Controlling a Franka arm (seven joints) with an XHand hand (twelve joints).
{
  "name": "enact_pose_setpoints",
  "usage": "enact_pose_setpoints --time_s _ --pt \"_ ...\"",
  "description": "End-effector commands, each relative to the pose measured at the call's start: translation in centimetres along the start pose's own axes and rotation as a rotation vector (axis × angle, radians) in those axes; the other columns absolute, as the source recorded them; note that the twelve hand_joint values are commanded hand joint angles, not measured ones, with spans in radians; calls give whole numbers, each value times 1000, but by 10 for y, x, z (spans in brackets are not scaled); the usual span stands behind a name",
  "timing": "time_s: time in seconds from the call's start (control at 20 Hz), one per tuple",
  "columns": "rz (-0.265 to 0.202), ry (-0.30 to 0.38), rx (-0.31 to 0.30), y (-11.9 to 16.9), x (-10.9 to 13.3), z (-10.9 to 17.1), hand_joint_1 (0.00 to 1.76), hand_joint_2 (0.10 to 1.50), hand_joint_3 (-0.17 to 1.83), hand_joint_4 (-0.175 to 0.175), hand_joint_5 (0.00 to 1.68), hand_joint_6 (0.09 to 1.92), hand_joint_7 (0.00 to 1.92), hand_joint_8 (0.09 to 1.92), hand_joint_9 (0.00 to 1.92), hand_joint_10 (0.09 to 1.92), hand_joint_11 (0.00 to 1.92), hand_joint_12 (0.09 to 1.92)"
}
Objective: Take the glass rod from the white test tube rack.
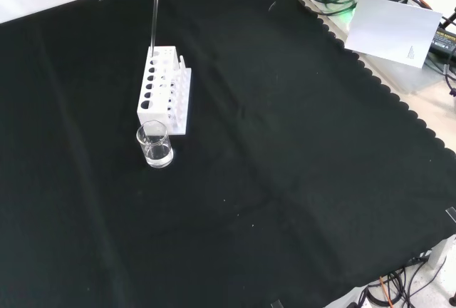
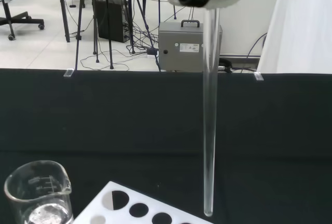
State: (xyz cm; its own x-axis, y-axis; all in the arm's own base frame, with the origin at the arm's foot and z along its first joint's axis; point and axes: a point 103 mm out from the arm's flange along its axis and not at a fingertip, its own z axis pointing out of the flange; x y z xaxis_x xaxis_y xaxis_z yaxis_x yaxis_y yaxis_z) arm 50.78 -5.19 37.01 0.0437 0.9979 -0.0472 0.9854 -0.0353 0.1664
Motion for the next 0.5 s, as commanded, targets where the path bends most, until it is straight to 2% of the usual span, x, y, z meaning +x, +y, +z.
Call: enact_pose_setpoints --time_s 0.05,0.5 --pt "-14 -14 -12 -1 10 -18 1301 926 245 -175 1183 378 1157 1059 1749 682 1327 939" --pt "-36 3 -21 0 24 -22 1301 935 227 -175 1186 369 1154 1061 1753 685 1331 939"
